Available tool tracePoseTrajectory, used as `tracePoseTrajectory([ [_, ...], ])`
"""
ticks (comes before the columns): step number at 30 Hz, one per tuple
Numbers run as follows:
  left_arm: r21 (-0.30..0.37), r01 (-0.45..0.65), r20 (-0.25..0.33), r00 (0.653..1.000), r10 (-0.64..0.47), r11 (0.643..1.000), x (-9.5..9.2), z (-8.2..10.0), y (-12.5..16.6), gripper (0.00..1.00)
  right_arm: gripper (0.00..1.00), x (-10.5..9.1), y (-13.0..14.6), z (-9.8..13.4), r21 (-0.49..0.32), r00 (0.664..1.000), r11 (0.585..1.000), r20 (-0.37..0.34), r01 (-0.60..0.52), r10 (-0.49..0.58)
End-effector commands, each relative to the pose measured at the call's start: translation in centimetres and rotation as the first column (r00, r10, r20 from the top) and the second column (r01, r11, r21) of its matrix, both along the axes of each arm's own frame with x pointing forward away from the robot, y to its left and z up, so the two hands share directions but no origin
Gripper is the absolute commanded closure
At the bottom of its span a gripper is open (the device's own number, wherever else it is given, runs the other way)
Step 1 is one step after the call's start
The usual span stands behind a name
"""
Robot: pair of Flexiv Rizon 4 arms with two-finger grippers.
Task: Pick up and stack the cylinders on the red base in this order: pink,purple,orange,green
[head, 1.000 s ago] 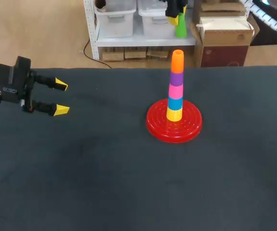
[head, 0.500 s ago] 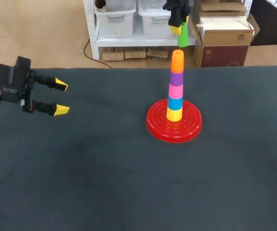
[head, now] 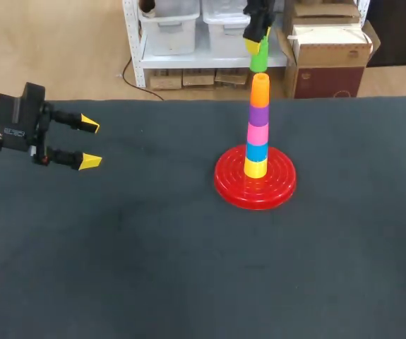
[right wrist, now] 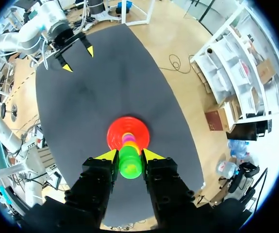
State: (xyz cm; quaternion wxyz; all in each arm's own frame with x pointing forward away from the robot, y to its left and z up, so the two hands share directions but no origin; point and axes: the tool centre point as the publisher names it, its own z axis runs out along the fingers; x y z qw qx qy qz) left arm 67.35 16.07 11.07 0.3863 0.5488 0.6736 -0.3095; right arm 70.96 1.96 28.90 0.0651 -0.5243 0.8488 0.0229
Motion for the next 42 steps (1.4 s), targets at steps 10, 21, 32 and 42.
tracePoseTrajectory([
  [10,-0.003,0.001,0.003,1.0,-0.001,1.0,0.0,-0.1,0.1,0.0,1.0,-0.8,-0.8,-1.1,0.079,1.0,0.997,-0.017,-0.019,0.021],
  [21,-0.003,0.001,0.003,1.0,-0.001,1.0,0.0,-0.1,0.1,0.0,1.0,0.2,-1.0,-1.7,0.034,0.998,0.999,-0.049,-0.031,0.033],
  [32,-0.003,0.001,0.003,1.0,-0.001,1.0,0.0,-0.1,0.1,0.0,1.0,1.1,-0.4,-2.5,0.027,0.996,0.998,-0.066,-0.056,0.058],
  [42,-0.003,0.001,0.003,1.0,-0.001,1.0,0.0,-0.1,0.1,0.0,1.0,0.8,-0.2,-2.2,0.03,0.997,0.998,-0.055,-0.06,0.061],
])
